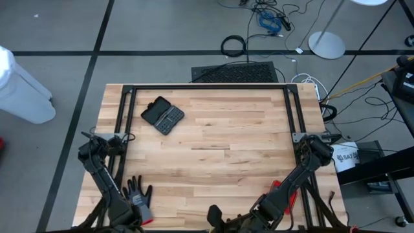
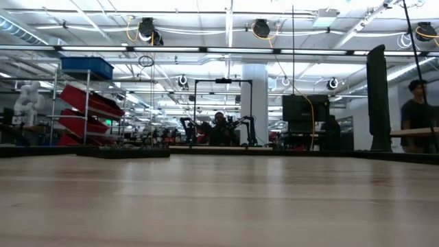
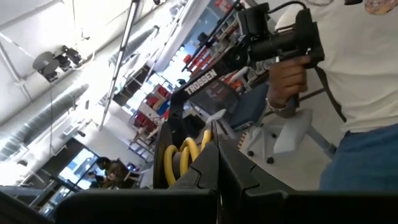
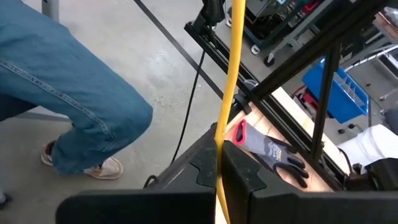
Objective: Coil cords
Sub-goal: Coil the yellow wire onto the spool
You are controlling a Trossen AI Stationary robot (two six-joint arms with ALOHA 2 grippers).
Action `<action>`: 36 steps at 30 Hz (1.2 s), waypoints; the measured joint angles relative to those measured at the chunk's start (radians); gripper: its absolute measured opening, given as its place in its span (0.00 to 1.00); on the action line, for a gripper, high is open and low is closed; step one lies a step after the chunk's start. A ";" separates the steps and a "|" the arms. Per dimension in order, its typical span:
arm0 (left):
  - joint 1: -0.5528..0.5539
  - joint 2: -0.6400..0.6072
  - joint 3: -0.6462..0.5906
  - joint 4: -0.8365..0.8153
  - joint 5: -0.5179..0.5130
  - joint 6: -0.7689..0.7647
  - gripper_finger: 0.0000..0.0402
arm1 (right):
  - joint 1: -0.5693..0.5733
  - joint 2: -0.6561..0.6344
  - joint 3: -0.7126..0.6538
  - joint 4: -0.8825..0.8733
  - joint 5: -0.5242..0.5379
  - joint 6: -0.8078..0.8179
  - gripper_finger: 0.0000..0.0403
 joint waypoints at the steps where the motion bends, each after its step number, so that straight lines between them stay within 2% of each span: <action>1: 0.000 0.000 0.000 0.000 0.006 0.000 0.00 | -0.004 0.000 0.000 -0.002 0.000 0.000 0.00; 36: -0.031 0.002 0.000 0.035 -0.003 0.037 0.00 | -0.032 -0.001 0.000 -0.124 0.004 0.100 0.00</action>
